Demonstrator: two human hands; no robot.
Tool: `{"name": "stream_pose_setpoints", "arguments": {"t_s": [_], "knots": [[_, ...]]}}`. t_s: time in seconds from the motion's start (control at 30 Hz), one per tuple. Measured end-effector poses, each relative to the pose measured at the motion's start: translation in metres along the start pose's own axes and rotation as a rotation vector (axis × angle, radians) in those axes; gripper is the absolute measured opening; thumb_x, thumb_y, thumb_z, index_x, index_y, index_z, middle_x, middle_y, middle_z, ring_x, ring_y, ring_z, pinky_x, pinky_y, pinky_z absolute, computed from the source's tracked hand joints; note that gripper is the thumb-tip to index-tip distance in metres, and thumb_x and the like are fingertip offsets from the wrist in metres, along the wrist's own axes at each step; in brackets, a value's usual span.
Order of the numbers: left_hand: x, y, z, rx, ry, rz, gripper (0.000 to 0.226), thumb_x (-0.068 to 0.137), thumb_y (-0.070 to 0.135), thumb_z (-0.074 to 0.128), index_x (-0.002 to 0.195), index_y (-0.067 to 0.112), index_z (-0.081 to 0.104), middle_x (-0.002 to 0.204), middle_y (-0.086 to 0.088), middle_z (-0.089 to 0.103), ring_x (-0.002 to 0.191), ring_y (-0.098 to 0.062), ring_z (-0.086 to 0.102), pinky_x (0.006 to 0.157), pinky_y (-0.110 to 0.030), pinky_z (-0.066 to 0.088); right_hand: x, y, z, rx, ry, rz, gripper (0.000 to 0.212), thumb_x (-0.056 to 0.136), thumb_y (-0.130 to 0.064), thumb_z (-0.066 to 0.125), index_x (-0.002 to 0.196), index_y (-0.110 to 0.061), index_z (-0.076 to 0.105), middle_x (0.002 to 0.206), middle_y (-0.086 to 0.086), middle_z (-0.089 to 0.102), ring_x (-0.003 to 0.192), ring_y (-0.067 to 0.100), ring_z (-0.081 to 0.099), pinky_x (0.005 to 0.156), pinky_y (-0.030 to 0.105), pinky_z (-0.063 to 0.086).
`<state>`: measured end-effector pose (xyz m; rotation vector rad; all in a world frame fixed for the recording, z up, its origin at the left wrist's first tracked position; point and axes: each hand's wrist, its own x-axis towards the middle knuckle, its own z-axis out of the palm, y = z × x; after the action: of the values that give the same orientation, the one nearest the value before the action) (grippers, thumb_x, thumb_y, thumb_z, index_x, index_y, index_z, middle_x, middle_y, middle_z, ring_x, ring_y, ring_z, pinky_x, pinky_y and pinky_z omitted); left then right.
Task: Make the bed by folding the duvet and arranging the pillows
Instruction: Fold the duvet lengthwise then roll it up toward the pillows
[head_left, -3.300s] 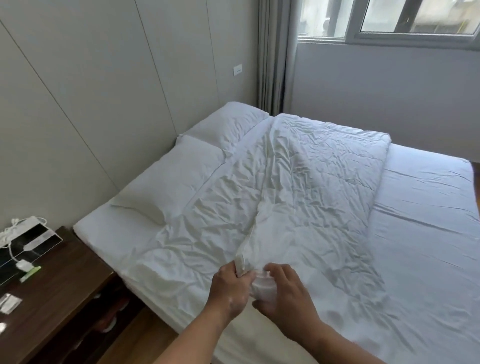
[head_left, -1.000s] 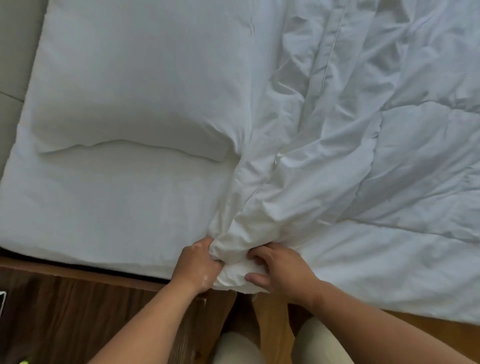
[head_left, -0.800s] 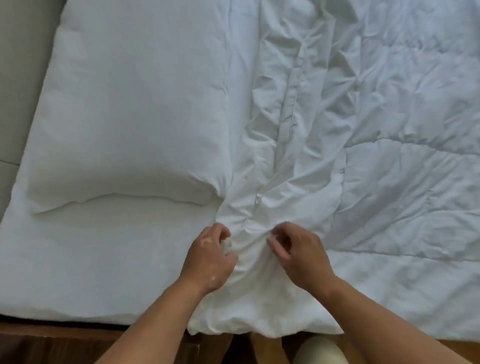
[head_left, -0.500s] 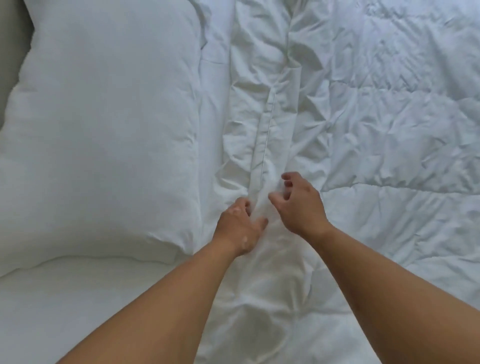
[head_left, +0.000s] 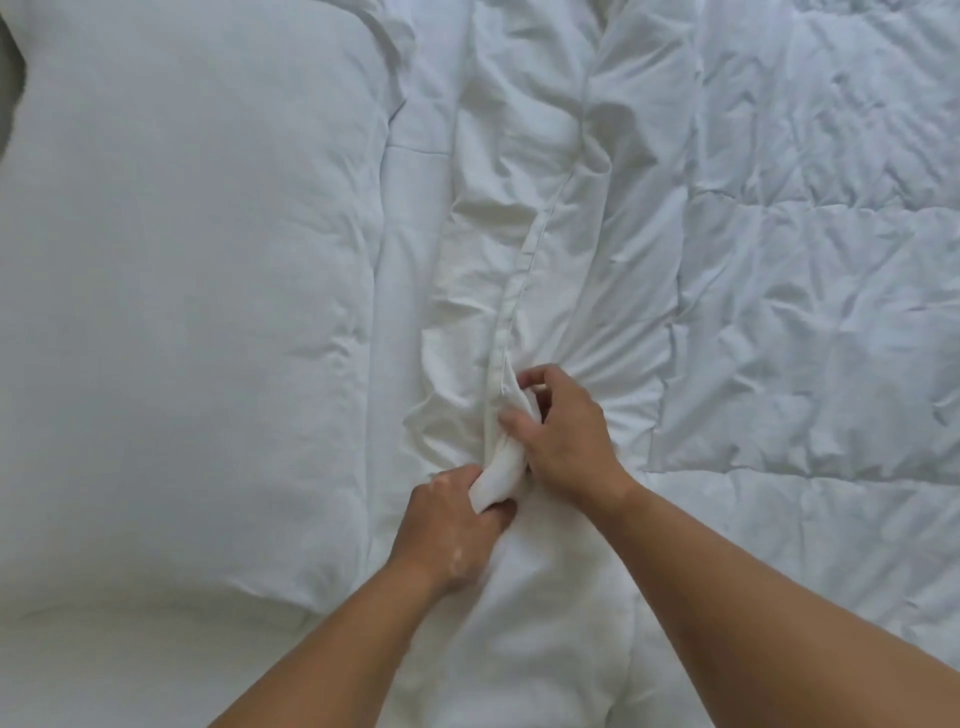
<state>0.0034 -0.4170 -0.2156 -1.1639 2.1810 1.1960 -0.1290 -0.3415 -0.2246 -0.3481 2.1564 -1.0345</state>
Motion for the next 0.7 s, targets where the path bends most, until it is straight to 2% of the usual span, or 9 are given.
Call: {"name": "stream_pose_setpoints", "arguments": {"t_s": [0.07,0.17,0.3,0.37,0.4,0.47,0.53,0.57,0.7], "knots": [[-0.016,-0.004,-0.031,-0.048,0.073,-0.029,0.019,0.085,0.037,0.072,0.077,0.023,0.062,0.072,0.004,0.065,0.069,-0.015,0.059,0.055,-0.018,0.041,0.0,-0.028,0.01,0.075,-0.041,-0.094,0.024,0.089,-0.025,0.071,0.11,-0.03,0.06,0.098,-0.015,0.065,0.085,0.003,0.063,0.071,0.015,0.05],[-0.017,-0.014,-0.06,-0.113,0.166,-0.072,0.023,0.085,0.039,0.073,0.082,0.017,0.064,0.076,0.0,0.068,0.074,-0.022,0.062,0.067,-0.033,0.049,0.016,-0.056,0.035,0.07,-0.076,-0.139,0.026,0.088,-0.024,0.069,0.112,-0.026,0.061,0.103,-0.012,0.067,0.094,0.009,0.063,0.084,0.023,0.051],[0.01,-0.021,-0.03,0.027,0.01,-0.182,0.03,0.088,0.042,0.066,0.107,0.019,0.063,0.107,0.004,0.068,0.106,-0.029,0.064,0.084,-0.032,0.048,0.034,-0.034,0.051,-0.09,-0.162,-0.008,0.03,0.086,-0.028,0.069,0.114,-0.028,0.058,0.1,-0.006,0.067,0.095,0.018,0.064,0.088,0.033,0.051],[0.027,-0.02,-0.022,0.059,-0.082,-0.206,0.033,0.079,0.044,0.065,0.105,0.023,0.064,0.108,0.0,0.071,0.105,-0.027,0.066,0.079,-0.03,0.048,0.036,-0.027,0.04,-0.113,-0.216,-0.039,0.033,0.087,-0.034,0.071,0.116,-0.031,0.057,0.088,-0.012,0.065,0.085,0.011,0.063,0.084,0.029,0.053],[0.035,-0.015,-0.029,0.061,-0.114,-0.211,0.038,0.074,0.045,0.066,0.107,0.026,0.063,0.109,0.003,0.071,0.105,-0.024,0.066,0.078,-0.029,0.048,0.041,-0.028,0.028,-0.127,-0.197,-0.084,0.033,0.088,-0.036,0.07,0.118,-0.033,0.058,0.084,-0.012,0.065,0.081,0.008,0.063,0.081,0.026,0.053],[0.057,0.003,-0.048,0.042,-0.118,-0.171,0.056,0.069,0.049,0.073,0.117,0.027,0.057,0.112,0.006,0.067,0.104,-0.02,0.063,0.08,-0.028,0.049,0.059,-0.026,-0.007,-0.181,0.042,-0.19,0.031,0.088,-0.033,0.068,0.118,-0.032,0.06,0.085,-0.011,0.066,0.081,0.007,0.063,0.081,0.027,0.053],[0.081,0.038,-0.07,0.03,-0.002,-0.116,0.058,0.073,0.049,0.076,0.117,0.019,0.052,0.109,0.002,0.061,0.099,-0.021,0.06,0.078,-0.031,0.046,0.088,-0.017,-0.046,-0.34,0.302,-0.242,0.037,0.086,-0.035,0.067,0.122,-0.028,0.059,0.104,-0.009,0.064,0.099,0.015,0.061,0.091,0.035,0.051],[0.097,0.06,-0.08,0.022,0.089,-0.076,0.055,0.077,0.05,0.073,0.116,0.017,0.051,0.109,0.0,0.061,0.1,-0.023,0.059,0.08,-0.033,0.046,0.105,-0.013,-0.061,-0.454,0.347,-0.232,0.048,0.085,-0.043,0.066,0.128,-0.027,0.055,0.119,-0.005,0.06,0.111,0.02,0.056,0.099,0.039,0.047],[0.191,0.147,-0.092,0.023,0.265,0.118,0.061,0.088,0.058,0.06,0.128,0.013,0.05,0.127,-0.007,0.058,0.117,-0.027,0.055,0.094,-0.033,0.04,0.151,0.004,-0.084,-0.791,0.209,-0.169,0.091,0.075,-0.081,0.046,0.151,-0.035,0.027,0.158,-0.002,0.029,0.147,0.024,0.025,0.12,0.047,0.022]]}}
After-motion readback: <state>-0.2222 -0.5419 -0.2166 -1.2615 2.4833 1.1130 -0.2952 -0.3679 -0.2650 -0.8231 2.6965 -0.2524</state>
